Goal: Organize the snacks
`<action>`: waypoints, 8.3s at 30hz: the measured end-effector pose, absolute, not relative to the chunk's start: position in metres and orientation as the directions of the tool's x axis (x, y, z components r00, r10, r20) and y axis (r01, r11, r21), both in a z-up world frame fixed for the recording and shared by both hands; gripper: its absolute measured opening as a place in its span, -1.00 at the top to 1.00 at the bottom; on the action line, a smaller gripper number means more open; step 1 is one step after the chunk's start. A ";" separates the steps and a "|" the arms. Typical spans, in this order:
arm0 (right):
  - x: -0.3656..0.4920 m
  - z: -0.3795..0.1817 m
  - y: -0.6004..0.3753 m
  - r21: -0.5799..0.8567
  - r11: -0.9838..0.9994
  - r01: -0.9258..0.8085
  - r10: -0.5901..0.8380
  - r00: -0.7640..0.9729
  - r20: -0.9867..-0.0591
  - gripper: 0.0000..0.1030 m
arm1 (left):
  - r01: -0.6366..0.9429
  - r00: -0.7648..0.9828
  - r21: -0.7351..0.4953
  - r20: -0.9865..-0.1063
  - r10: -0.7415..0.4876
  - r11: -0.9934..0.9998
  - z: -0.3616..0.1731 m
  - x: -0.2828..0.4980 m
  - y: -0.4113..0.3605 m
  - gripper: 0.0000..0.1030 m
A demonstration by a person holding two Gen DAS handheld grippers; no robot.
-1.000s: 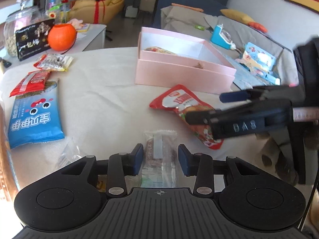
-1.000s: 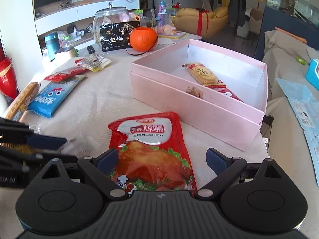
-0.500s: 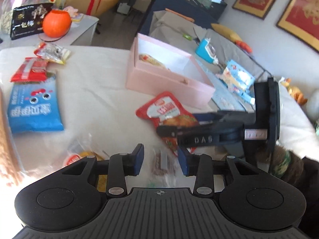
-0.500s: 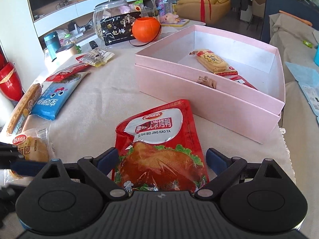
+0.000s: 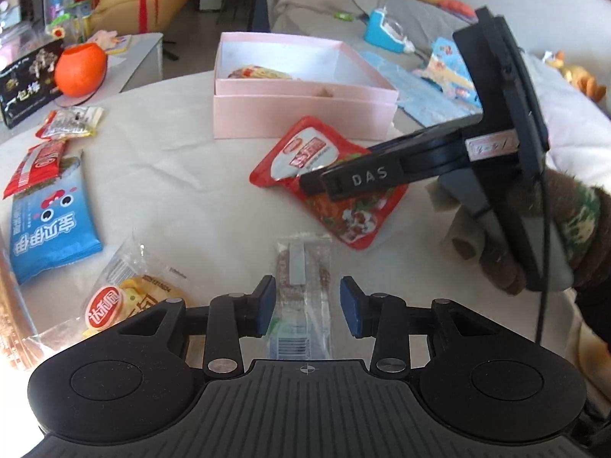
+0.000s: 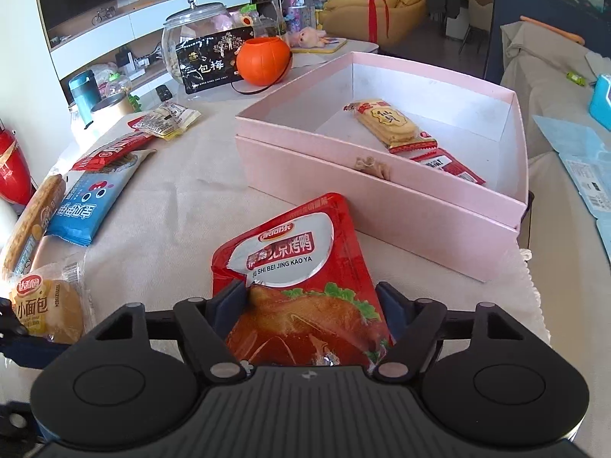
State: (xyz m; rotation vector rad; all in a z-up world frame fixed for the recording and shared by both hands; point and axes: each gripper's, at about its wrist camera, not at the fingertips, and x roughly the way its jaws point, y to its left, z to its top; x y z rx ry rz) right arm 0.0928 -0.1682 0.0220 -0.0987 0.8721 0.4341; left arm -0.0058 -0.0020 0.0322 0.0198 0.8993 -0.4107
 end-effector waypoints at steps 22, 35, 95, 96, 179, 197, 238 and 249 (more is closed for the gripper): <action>0.065 0.016 -0.195 0.098 0.934 -0.344 0.304 0.619 -0.725 -0.71 | 0.246 0.635 -0.133 -0.726 -0.263 0.960 0.016 0.038 0.019 0.18; 0.079 0.013 -0.147 0.113 0.944 -0.311 0.288 0.605 -0.742 -0.93 | 0.250 0.622 -0.152 -0.731 -0.279 0.956 0.015 0.041 0.024 0.18; 0.033 0.052 -0.215 0.050 0.926 -0.374 0.290 0.622 -0.727 -0.19 | 0.271 0.626 -0.054 -0.748 -0.218 0.961 0.016 0.033 -0.001 0.14; 0.033 0.052 -0.217 0.056 0.927 -0.372 0.293 0.620 -0.728 -0.19 | 0.275 0.626 -0.046 -0.750 -0.215 0.960 0.016 0.033 -0.002 0.15; 0.030 0.011 -0.175 0.035 0.887 -0.460 0.330 0.578 -0.746 -0.99 | 0.171 0.696 -0.120 -0.688 -0.206 0.978 0.033 0.022 0.050 0.26; 0.055 0.038 -0.169 0.170 0.933 -0.318 0.329 0.558 -0.762 -0.86 | 0.161 0.625 -0.189 -0.740 -0.248 0.969 0.020 0.001 0.073 0.30; 0.097 0.019 -0.139 0.175 0.931 -0.320 0.330 0.536 -0.777 -0.85 | 0.125 0.684 -0.288 -0.668 -0.292 0.950 0.011 0.033 0.063 0.27; 0.065 0.026 -0.179 0.071 0.914 -0.398 0.293 0.533 -0.794 -0.85 | 0.128 0.690 -0.275 -0.665 -0.285 0.953 0.010 0.031 0.061 0.26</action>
